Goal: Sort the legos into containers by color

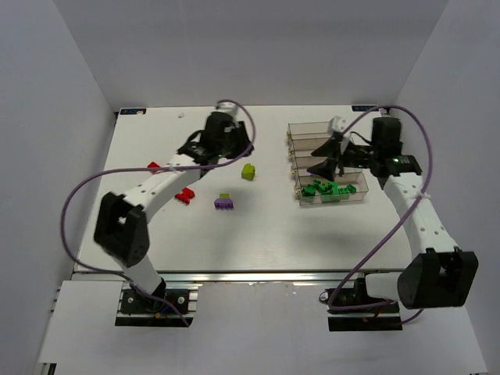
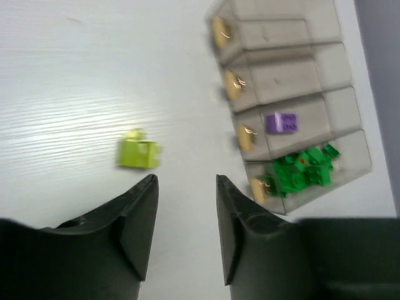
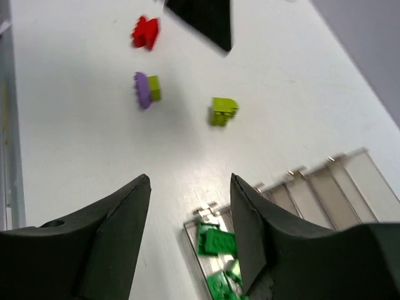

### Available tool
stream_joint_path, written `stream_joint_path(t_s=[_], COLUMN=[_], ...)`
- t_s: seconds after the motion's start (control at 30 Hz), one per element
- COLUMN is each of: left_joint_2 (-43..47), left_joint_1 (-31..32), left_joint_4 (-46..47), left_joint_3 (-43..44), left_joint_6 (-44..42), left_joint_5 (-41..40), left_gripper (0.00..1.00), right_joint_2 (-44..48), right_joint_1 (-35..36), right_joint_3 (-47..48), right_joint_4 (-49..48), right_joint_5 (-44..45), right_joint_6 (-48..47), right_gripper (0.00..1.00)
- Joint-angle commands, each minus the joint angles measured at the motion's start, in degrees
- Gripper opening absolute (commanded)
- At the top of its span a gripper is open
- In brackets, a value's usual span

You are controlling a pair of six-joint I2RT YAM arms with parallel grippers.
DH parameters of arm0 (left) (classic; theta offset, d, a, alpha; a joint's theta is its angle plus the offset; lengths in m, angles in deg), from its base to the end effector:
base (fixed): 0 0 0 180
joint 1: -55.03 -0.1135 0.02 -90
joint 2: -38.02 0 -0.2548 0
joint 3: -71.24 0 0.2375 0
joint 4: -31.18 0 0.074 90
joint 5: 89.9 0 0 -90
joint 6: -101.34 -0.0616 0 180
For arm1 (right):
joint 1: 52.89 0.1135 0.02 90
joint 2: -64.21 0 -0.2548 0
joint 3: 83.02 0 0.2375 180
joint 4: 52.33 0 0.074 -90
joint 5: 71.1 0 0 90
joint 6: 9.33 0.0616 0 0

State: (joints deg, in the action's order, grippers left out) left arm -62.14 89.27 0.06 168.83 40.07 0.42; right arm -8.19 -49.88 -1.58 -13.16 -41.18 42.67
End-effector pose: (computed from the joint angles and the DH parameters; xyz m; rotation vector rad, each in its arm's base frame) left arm 0.3429 -0.2338 0.2784 0.1105 2.2265 -0.6284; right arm 0.2649 0.0674 0.3411 -1.1796 1.4608 0.6741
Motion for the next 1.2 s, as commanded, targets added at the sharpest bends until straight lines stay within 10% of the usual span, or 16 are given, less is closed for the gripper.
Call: stream_joint_path(t_s=[0.0, 0.17, 0.47, 1.17], left_joint_2=[10.4, 21.6, 36.1, 49.4], left_joint_1=[-2.7, -6.5, -9.2, -9.3], left_joint_4=[1.0, -4.4, -8.7, -15.2], left_joint_3=[-7.8, -15.4, -28.0, -34.5], left_joint_6=[0.0, 0.2, 7.6, 13.5], left_joint_5=[-7.0, -13.1, -14.7, -20.3], left_gripper=[0.54, 0.87, 0.89, 0.89], right_joint_2=[-4.8, -15.1, -38.2, -55.1], right_joint_1=[9.3, 19.0, 26.0, 29.5], right_joint_3=[1.5, 4.7, 20.8, 31.1], right_joint_4=[4.3, 0.9, -5.3, -11.5], right_joint_5=[8.5, 19.3, 30.2, 32.2], right_joint_6=[-8.3, -11.1, -6.2, 6.4], right_gripper=[0.6, 0.7, 0.88, 0.76])
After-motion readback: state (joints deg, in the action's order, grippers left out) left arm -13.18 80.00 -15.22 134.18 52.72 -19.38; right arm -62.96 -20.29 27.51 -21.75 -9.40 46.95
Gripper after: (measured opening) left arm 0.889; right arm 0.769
